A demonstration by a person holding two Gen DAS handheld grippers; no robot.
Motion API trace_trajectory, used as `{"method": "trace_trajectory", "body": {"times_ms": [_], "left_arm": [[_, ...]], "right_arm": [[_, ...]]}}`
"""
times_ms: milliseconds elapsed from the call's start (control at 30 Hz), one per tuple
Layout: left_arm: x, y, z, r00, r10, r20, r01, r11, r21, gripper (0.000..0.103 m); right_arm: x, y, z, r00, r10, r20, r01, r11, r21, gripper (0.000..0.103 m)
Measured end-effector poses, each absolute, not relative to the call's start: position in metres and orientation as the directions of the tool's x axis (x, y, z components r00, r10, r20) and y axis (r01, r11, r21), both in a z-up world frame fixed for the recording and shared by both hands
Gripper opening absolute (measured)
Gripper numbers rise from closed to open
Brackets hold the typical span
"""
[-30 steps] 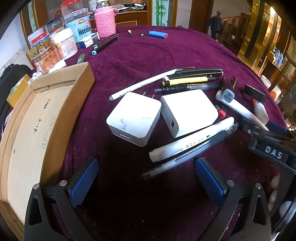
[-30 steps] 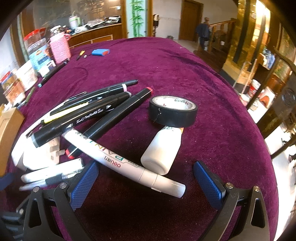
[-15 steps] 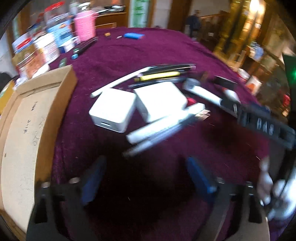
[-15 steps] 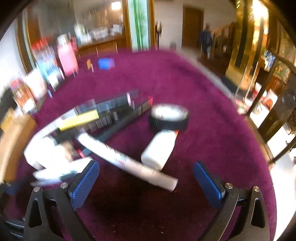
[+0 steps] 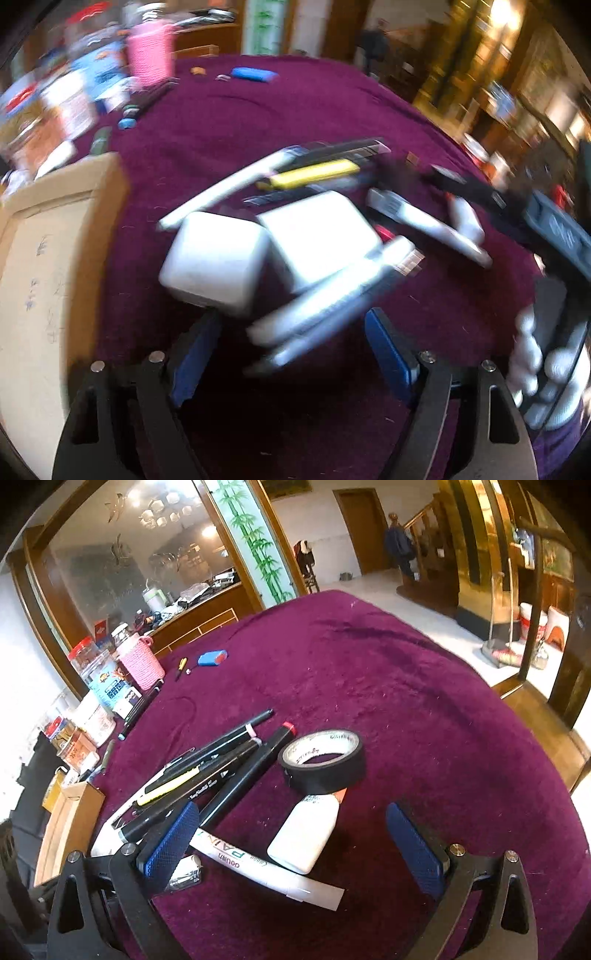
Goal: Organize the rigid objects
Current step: 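Grasp a black marker with the left tool while the right tool grasps the white glue bottle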
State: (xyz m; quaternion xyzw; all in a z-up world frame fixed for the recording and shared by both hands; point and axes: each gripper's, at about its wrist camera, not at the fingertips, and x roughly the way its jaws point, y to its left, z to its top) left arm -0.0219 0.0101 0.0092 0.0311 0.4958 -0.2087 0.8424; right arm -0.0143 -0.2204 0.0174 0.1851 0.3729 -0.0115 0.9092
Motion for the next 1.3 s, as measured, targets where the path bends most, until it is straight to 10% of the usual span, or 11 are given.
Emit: {"method": "trace_trajectory", "body": {"times_ms": [133, 700, 900, 1300], "left_arm": [[-0.035, 0.012, 0.021, 0.295, -0.497, -0.816, 0.452, 0.825, -0.339, 0.071], [0.014, 0.029, 0.026, 0.519, -0.255, -0.816, 0.372, 0.927, -0.053, 0.075], [0.002, 0.026, 0.031, 0.465, -0.319, -0.826, 0.45, 0.889, -0.09, 0.044], [0.002, 0.016, 0.057, 0.457, -0.444, -0.771, 0.477, 0.854, -0.209, 0.058]], "right_arm": [[-0.013, -0.219, 0.017, 0.717, 0.149, -0.681, 0.137, 0.928, 0.347, 0.102], [-0.01, -0.227, 0.007, 0.67, 0.169, -0.723, 0.182, 0.907, 0.381, 0.102], [-0.01, -0.227, 0.007, 0.669, 0.169, -0.724, 0.182, 0.907, 0.379, 0.102], [-0.012, -0.232, 0.008, 0.676, 0.183, -0.714, 0.19, 0.893, 0.409, 0.102]]}}
